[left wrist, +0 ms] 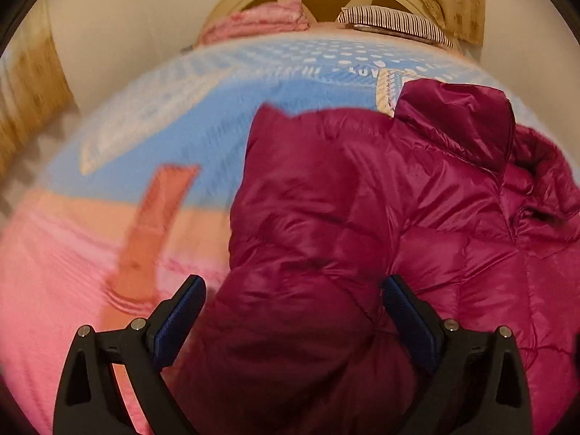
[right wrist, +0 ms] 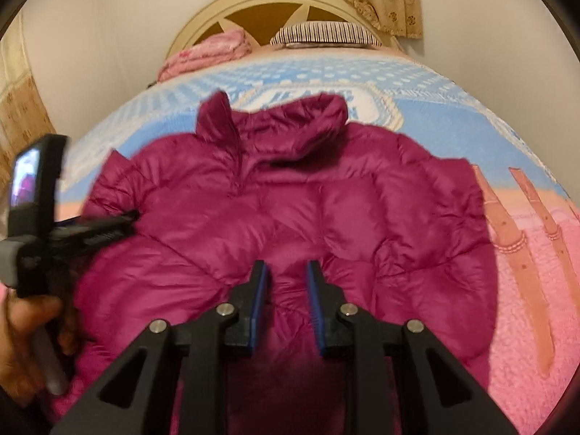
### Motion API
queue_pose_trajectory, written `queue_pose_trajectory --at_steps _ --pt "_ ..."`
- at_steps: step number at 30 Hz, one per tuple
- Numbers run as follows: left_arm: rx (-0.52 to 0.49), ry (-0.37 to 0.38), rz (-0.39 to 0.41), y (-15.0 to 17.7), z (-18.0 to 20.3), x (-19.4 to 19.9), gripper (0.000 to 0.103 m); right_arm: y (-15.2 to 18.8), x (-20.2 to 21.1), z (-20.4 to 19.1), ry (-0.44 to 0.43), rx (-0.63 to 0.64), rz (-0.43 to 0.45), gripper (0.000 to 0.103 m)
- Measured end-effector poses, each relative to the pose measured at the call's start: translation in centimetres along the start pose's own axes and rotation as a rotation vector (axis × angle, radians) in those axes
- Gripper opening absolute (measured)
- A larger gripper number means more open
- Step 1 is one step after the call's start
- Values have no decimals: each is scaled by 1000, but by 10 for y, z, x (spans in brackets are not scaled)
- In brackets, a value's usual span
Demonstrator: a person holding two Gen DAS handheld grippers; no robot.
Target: Fold large clothes
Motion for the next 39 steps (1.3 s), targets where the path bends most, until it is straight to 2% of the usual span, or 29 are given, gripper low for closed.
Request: queue_pose_trajectory --at_steps 3,9,39 --pt "15 21 3 3 -1 -2 99 6 -12 4 15 13 -15 23" --pt "-5 -11 11 3 7 -1 101 8 -16 6 18 -2 -19 22" --pt "-23 -35 -5 2 5 -2 102 8 -24 1 63 32 -22 22"
Point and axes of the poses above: each gripper's, at about its wrist camera, not at the fingertips, and x roughly against the way its jaws point, z to its right, y to its underside, the point moved 2 cm from there along -x, roughly the way its jaws point, and after that the axes turned 13 degrees about -y, right-handed, at the moved point
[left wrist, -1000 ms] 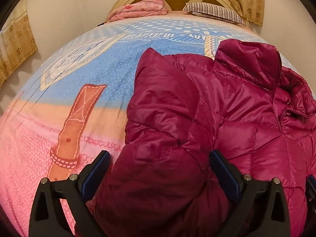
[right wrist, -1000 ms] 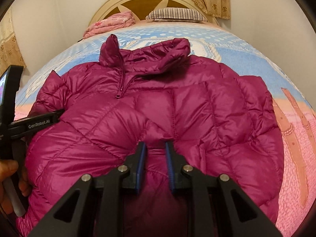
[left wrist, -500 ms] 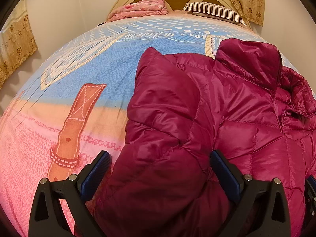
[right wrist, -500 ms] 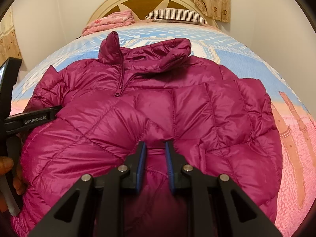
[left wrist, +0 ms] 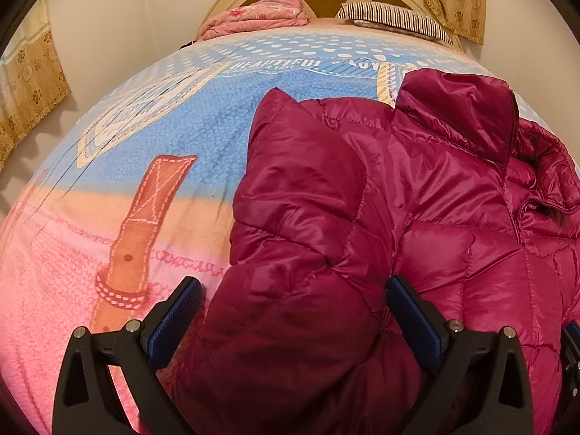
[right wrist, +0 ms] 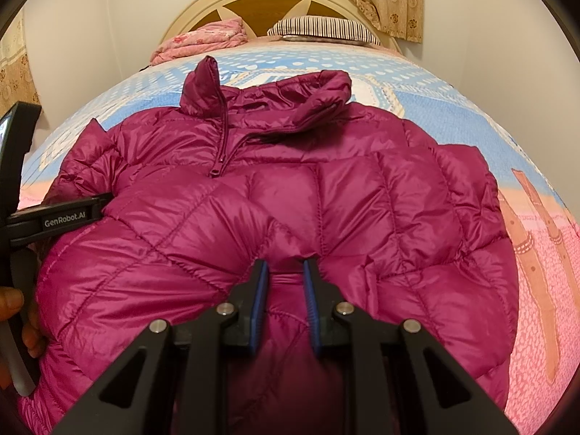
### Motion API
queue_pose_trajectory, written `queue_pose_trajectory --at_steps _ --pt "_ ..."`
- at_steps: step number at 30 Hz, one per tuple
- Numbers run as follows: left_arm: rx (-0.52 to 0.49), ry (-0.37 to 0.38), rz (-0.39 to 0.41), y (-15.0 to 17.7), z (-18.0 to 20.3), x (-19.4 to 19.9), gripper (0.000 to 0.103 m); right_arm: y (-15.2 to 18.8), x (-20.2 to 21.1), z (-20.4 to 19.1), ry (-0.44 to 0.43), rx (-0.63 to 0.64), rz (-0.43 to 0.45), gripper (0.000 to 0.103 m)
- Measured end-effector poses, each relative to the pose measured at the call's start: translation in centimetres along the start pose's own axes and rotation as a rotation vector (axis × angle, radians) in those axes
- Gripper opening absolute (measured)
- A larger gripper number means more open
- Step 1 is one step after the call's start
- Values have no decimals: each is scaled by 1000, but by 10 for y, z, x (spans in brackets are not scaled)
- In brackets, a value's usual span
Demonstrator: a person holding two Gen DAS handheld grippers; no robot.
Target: Fold large clothes
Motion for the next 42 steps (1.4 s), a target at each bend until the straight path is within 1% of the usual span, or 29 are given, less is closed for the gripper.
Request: queue_pose_trajectory --at_steps 2,3,4,5,6,9,11,13,14,15,18,20,23,32,34,35,39,42 --pt "-44 -31 24 -4 -5 15 102 -3 1 -3 19 29 -17 22" --pt "-56 -29 63 -5 -10 27 102 -5 7 -5 30 40 -21 27" --pt "-56 -24 91 -6 -16 34 102 -7 14 -6 22 29 -11 34" --pt "-50 -22 115 -7 -23 41 102 -11 21 -6 7 16 5 50" --pt "-40 -22 122 -9 -31 45 102 -14 28 -8 4 9 23 58" --pt "-8 -24 115 -12 -44 42 102 -28 44 -20 16 41 78 58" --pt "-11 -49 89 -10 -44 31 102 -38 44 -28 -3 45 85 58" --pt "-10 -60 67 -5 -44 19 102 -44 34 -34 -26 57 65 51" --pt "-9 -64 60 0 -43 13 102 -44 29 -36 -33 64 64 45" --pt "-15 -67 59 4 -41 8 102 -43 18 -38 -44 71 49 43" --pt "-39 -65 59 9 -34 0 102 -29 -17 -35 -41 53 -26 43" --pt "-46 -66 62 10 -33 -2 102 -20 -28 -32 -28 77 -13 43" --pt "-51 -77 69 10 -32 -2 102 -18 -30 -28 -24 80 -9 43" --pt "-46 -71 68 12 -33 -3 102 -16 -31 -17 -35 71 -2 43" --pt "-46 -71 68 12 -33 -3 102 -16 -31 -18 -35 71 0 43" --pt "-46 -70 68 12 -33 -3 102 -16 -32 -27 -33 71 4 43" --pt "-46 -71 68 10 -34 -4 102 -16 -32 -26 -44 60 8 43" --pt "-54 -85 76 11 -32 -1 102 -16 -32 -27 -39 63 12 43"
Point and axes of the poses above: each gripper's, at about its wrist camera, not at the fingertips, and x roughly against the way its jaws point, z to its right, y to its underside, the point moved 2 cm from there along -x, roughly the way its jaws point, and after that the axes turned 13 degrees about -y, right-handed, at the moved point
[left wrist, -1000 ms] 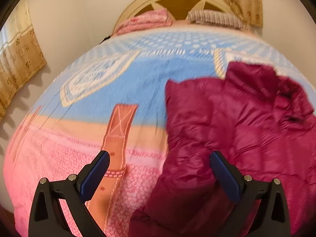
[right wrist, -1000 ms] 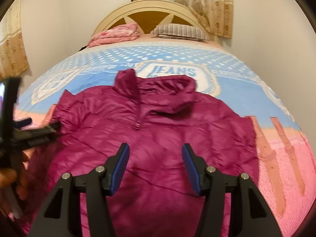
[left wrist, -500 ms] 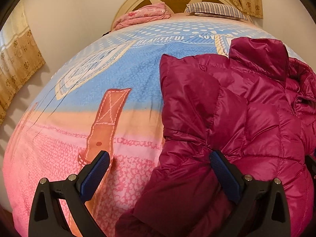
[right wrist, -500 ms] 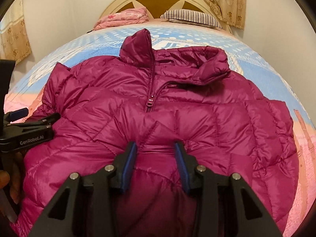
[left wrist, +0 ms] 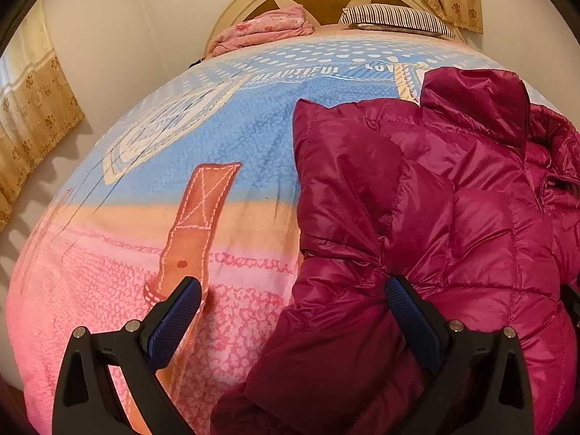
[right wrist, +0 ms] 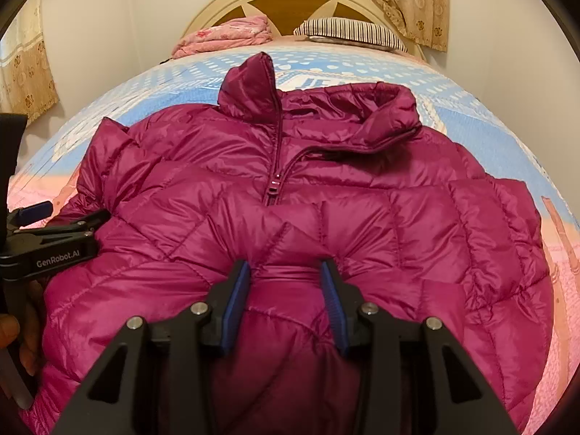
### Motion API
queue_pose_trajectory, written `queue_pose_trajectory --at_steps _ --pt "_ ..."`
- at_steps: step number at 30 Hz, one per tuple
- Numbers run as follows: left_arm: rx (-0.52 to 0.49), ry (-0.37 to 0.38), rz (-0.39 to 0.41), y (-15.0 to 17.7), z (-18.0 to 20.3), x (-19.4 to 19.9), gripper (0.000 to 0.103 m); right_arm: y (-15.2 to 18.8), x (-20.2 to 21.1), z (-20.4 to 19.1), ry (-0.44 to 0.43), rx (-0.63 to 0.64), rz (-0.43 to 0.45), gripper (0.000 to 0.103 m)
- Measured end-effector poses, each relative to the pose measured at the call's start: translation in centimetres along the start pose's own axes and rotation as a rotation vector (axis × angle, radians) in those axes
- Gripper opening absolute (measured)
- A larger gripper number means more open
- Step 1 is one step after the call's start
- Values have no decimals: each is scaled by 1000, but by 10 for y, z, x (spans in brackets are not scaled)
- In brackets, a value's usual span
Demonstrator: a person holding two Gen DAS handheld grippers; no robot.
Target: Fold large clothes
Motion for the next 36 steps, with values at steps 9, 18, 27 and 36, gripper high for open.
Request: queue_pose_trajectory --at_steps 9,18,27,36 --pt "21 31 7 -17 -26 39 102 -11 13 2 -21 9 -40 59" --pt "-15 129 103 -115 4 70 102 -94 58 59 20 -16 23 78" --pt "-67 178 6 -200 92 17 102 -157 18 134 -25 -79 -128 78" --pt "-202 191 -16 -191 138 -17 84 -161 -27 145 -60 -11 -239 49"
Point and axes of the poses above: each gripper's, at about its wrist camera, not at the fingertips, and x roughly against the way its jaws point, z to its right, y to its underside, the point moved 2 cm from there along -x, roughly the way its jaws point, and after that the axes turned 13 degrees about -y, right-handed, at the moved point
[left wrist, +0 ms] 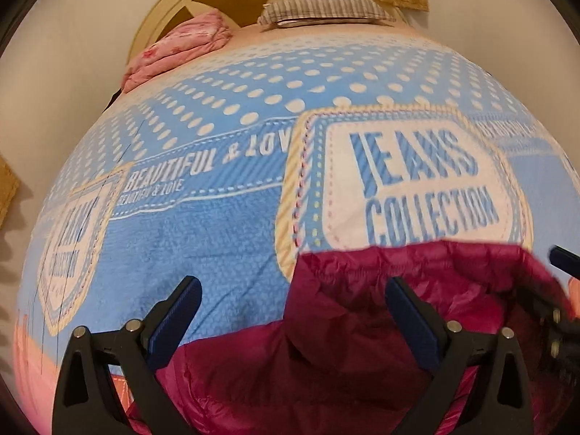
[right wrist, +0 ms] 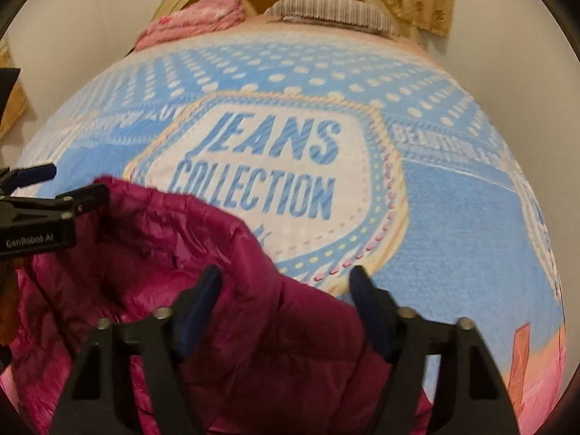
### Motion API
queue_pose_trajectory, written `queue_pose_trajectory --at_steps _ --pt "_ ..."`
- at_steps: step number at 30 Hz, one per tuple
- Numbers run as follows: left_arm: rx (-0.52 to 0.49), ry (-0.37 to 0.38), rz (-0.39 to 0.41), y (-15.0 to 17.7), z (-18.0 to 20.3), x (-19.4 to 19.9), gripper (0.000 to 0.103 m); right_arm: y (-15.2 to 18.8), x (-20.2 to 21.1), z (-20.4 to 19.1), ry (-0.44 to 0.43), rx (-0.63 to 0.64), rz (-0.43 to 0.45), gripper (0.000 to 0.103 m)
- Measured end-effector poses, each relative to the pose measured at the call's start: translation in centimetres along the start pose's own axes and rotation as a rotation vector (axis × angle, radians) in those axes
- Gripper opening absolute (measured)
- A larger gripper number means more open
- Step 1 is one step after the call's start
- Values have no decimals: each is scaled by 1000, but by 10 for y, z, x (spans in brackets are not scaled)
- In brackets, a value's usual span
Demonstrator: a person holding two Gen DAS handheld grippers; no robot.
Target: Fold large clothes
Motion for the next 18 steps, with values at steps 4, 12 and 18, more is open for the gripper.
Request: queue_pose_trajectory --at_steps 4,12,18 --pt "-30 72 -25 10 -5 0 10 6 3 -8 9 69 10 13" --pt "-56 45 172 36 -29 54 1 21 36 -23 68 162 86 9" --pt "-112 52 208 74 -21 62 0 36 39 -27 101 206 91 7"
Point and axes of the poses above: each gripper's, at about its wrist camera, not at the fingertips, and x roughly against the way its jaws point, z to its right, y to its underside, the point moved 2 cm from there along -x, roughly the way its jaws point, and after that the axes turned 13 degrees about -y, right-handed, at the moved point
